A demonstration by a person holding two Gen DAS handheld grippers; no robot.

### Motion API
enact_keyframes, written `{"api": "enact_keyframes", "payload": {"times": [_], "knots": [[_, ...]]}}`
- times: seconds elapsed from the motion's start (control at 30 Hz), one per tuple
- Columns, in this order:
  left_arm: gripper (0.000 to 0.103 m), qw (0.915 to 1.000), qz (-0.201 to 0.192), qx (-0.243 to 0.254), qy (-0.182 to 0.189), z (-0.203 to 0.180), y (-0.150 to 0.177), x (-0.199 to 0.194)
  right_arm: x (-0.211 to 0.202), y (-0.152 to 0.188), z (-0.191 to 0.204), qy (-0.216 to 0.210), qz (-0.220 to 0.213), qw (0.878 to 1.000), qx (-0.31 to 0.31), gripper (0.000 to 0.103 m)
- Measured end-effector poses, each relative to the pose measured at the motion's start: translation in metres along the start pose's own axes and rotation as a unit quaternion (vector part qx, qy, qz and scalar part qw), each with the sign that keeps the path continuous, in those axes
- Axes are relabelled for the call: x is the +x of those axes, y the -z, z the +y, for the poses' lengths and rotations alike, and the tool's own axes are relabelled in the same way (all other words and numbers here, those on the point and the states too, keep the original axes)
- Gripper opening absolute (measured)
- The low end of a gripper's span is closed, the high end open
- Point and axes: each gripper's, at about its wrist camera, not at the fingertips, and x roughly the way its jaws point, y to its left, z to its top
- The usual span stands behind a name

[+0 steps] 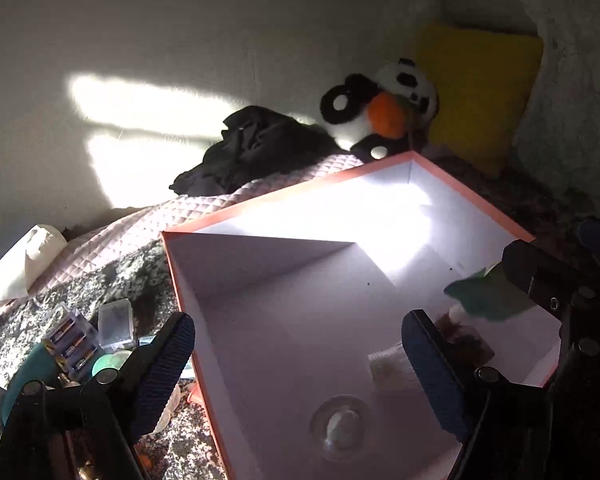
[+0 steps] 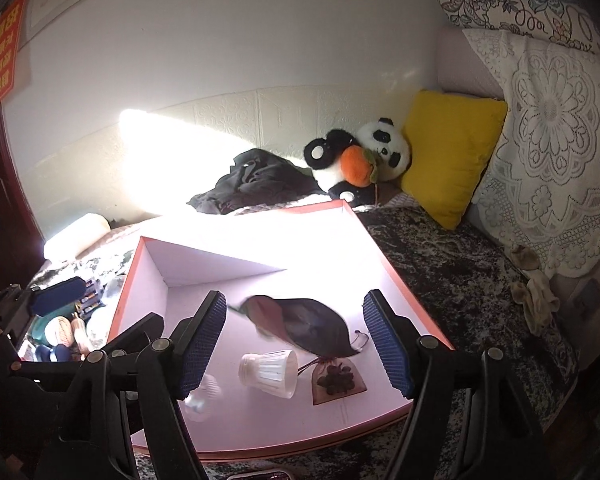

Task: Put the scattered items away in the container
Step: 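Open both tools to drop the lid and squeeze pouch into the box, then withdraw both tools from the box back over the table items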

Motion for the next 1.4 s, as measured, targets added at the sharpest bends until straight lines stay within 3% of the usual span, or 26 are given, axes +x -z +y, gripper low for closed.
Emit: {"api": "enact_keyframes", "payload": {"times": [0.3,0.57,0.83,1.07,1.4], "knots": [[0.089,0.9999,-0.007,-0.007,-0.007,0.012,0.003,-0.014,-0.008,0.003,0.004,-0.001,-0.011,1.000,0.001,0.074],[0.089,0.9991,-0.008,-0.030,-0.028,0.047,0.018,-0.036,-0.027,0.004,0.031,-0.015,-0.036,0.999,-0.014,0.074],[0.090,0.9948,-0.029,-0.065,-0.073,0.115,0.038,-0.085,-0.072,0.002,0.078,-0.026,-0.107,0.994,-0.023,0.074],[0.093,0.9850,-0.038,-0.109,-0.128,0.195,0.072,-0.124,-0.108,0.014,0.150,-0.073,-0.157,0.982,-0.069,0.074],[0.093,0.9696,0.018,-0.158,-0.186,0.298,0.149,-0.120,-0.080,0.062,0.254,-0.136,-0.092,0.974,-0.153,0.074]]}}
